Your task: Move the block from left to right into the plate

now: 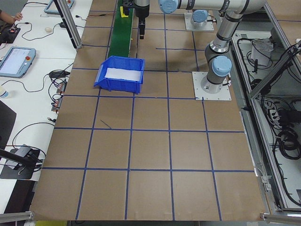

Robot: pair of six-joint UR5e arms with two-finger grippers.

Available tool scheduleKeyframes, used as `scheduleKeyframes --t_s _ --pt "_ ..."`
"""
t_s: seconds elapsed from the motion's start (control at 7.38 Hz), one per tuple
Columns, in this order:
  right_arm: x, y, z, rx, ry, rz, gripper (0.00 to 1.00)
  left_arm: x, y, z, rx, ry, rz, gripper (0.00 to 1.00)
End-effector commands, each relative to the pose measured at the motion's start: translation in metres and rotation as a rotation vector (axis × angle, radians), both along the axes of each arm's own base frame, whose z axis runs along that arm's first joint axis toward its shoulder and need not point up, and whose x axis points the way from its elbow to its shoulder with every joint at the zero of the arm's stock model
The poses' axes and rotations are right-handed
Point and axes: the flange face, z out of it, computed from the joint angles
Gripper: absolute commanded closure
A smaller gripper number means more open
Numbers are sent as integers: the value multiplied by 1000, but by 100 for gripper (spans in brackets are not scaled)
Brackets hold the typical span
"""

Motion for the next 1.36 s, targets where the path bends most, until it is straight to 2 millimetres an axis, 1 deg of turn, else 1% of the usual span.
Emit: scheduleKeyframes --t_s 0.0,0.14,0.27,0.41,0.54,0.68,0.81,0.95,1.08,1.22 --pt "-7 -1 -12 13 58 1 26 0 0 0 1 0 0 0" --pt "-13 -2 -3 8 106 0 58 0 0 0 1 0 0 0" --pt "-25 1 14 -9 143 -11 71 0 0 0 4 -1 0 0" --pt "-60 11 40 -24 193 -57 73 0 0 0 4 0 0 0" --pt "-115 30 58 -39 219 -65 73 0 0 0 4 -1 0 0" --pt "-175 59 64 -21 219 -47 73 0 0 0 4 0 0 0" --pt "-224 101 56 7 208 -45 71 0 0 0 2 0 0 0" --pt "-269 152 40 17 204 -23 71 0 0 0 2 -2 0 0" --pt "-325 222 29 26 188 -52 71 0 0 0 2 -2 0 0" --pt "-359 300 9 30 154 -63 70 0 0 0 2 -2 0 0"
